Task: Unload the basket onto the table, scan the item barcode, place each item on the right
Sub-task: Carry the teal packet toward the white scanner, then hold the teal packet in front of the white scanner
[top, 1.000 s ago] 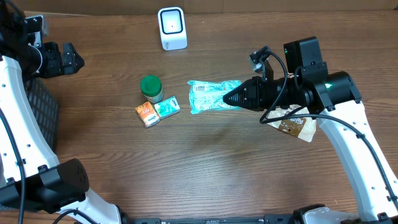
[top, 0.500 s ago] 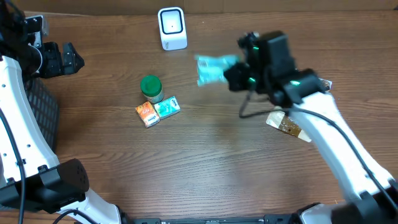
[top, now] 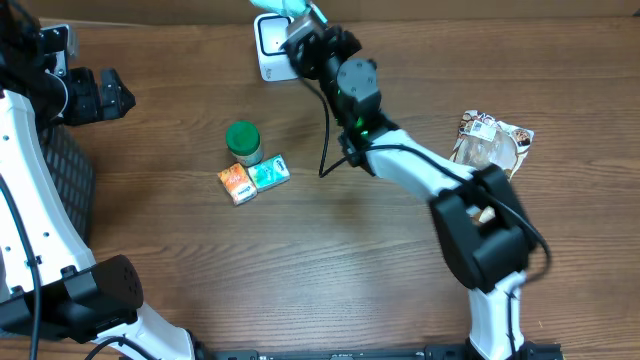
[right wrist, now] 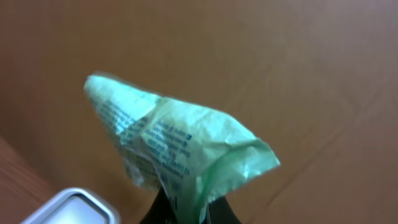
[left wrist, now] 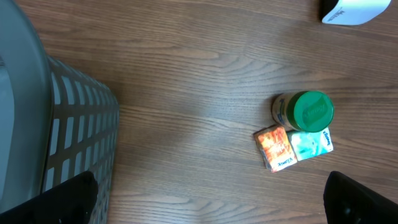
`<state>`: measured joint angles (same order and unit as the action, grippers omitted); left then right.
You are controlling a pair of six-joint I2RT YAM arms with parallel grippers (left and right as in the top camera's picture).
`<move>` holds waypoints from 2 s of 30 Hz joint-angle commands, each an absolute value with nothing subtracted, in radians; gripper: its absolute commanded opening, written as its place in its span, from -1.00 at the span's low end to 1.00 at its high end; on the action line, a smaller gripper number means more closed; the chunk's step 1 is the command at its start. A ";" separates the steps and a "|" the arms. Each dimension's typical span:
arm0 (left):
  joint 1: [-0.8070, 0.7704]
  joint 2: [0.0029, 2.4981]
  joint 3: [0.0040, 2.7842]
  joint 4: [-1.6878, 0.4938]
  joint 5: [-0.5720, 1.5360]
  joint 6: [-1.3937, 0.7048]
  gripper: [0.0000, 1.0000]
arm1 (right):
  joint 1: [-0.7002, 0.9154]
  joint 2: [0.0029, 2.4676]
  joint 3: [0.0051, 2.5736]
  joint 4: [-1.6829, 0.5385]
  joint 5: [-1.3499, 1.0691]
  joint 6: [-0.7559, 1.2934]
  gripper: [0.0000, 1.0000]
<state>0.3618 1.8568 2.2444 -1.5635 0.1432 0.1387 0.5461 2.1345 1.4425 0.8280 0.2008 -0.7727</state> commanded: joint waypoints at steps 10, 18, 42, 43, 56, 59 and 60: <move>0.360 1.843 2.262 -1.562 0.141 0.157 0.99 | 0.521 2.381 1.665 0.902 0.181 -1.127 -0.92; 0.360 1.844 2.262 -1.562 0.141 0.157 0.99 | 0.469 2.381 1.870 0.689 0.075 -1.127 -0.92; 0.360 1.843 2.262 -1.562 0.141 0.157 0.99 | 0.472 2.452 1.869 0.637 0.076 -1.139 -0.92; 0.360 1.843 2.262 -1.562 0.141 0.157 0.99 | 0.472 2.452 1.869 0.636 0.076 -1.139 -0.92; 0.360 1.843 2.262 -1.562 0.141 0.157 0.99 | 0.472 2.452 1.869 0.622 0.089 -1.139 -0.92; 0.360 1.843 2.262 -1.562 0.141 0.157 0.99 | 0.472 2.452 1.869 0.622 0.088 -1.139 -0.92; 0.360 1.843 2.262 -1.562 0.141 0.157 0.99 | 0.472 2.452 1.869 0.622 0.088 -1.139 -0.92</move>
